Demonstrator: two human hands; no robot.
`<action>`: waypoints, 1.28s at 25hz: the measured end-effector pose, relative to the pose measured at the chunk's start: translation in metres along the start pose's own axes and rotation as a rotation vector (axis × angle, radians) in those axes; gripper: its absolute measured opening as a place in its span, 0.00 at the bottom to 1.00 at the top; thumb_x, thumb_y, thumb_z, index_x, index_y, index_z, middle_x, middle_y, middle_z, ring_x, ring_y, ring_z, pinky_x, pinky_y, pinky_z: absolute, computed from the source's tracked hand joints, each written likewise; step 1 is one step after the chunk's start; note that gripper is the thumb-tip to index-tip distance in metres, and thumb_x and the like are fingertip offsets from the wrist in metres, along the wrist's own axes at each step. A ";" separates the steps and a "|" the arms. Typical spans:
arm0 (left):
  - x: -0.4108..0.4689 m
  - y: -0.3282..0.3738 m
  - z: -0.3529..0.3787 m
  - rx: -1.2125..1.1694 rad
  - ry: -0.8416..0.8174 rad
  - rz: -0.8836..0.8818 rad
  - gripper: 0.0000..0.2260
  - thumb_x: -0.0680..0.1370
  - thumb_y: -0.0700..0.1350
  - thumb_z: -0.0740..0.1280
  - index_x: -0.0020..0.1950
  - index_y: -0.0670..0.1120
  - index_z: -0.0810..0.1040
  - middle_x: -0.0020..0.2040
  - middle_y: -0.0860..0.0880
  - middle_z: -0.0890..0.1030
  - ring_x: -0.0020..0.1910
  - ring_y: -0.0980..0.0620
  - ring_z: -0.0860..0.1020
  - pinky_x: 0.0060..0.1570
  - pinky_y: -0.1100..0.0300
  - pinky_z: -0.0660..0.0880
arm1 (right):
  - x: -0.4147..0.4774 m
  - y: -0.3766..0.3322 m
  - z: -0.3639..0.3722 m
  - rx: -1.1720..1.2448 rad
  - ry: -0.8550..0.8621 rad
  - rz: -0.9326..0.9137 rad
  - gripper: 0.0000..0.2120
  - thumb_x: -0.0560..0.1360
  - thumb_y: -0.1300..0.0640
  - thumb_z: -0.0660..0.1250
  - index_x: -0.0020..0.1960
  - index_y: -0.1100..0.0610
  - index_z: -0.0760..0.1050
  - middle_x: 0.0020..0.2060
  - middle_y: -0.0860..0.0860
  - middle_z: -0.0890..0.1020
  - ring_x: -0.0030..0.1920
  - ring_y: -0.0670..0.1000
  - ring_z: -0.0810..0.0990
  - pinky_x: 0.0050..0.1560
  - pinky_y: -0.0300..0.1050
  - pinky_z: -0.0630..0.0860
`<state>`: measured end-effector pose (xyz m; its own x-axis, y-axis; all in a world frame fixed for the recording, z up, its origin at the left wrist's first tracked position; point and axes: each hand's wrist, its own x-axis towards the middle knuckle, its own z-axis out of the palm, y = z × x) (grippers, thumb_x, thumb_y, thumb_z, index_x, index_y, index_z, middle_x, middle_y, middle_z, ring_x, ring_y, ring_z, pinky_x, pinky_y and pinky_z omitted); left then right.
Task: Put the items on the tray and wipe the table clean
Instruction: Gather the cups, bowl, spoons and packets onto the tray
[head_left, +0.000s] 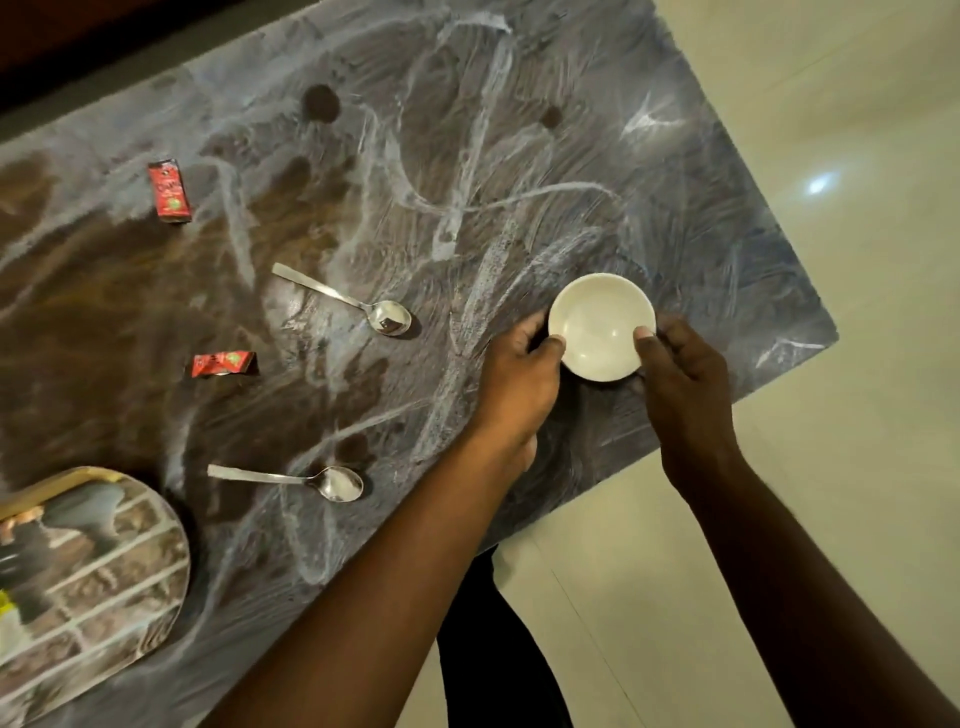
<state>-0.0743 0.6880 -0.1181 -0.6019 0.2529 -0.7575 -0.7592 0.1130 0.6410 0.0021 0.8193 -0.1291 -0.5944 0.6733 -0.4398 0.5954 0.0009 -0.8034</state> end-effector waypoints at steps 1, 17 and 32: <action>-0.002 0.000 -0.005 -0.008 0.022 0.014 0.18 0.87 0.38 0.62 0.76 0.48 0.78 0.69 0.48 0.84 0.67 0.48 0.81 0.69 0.47 0.79 | -0.004 -0.003 0.004 0.004 -0.002 -0.008 0.11 0.86 0.56 0.64 0.63 0.54 0.83 0.48 0.43 0.87 0.52 0.46 0.86 0.51 0.47 0.83; -0.222 -0.072 -0.371 -0.305 0.508 0.164 0.14 0.85 0.37 0.67 0.63 0.54 0.85 0.61 0.49 0.89 0.58 0.47 0.88 0.52 0.52 0.87 | -0.292 -0.026 0.255 0.012 -0.549 -0.128 0.09 0.82 0.58 0.71 0.60 0.50 0.86 0.50 0.42 0.90 0.52 0.44 0.89 0.46 0.35 0.83; -0.270 -0.174 -0.528 -0.434 0.808 0.063 0.12 0.84 0.37 0.69 0.60 0.52 0.85 0.55 0.51 0.89 0.58 0.46 0.87 0.51 0.51 0.87 | -0.414 0.027 0.390 -0.169 -0.741 -0.141 0.11 0.82 0.60 0.72 0.63 0.54 0.86 0.53 0.47 0.90 0.55 0.47 0.89 0.60 0.55 0.86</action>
<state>0.0892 0.0924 -0.0903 -0.5113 -0.5205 -0.6839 -0.6476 -0.2898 0.7047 0.0538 0.2518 -0.1255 -0.8417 -0.0121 -0.5399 0.5266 0.2031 -0.8255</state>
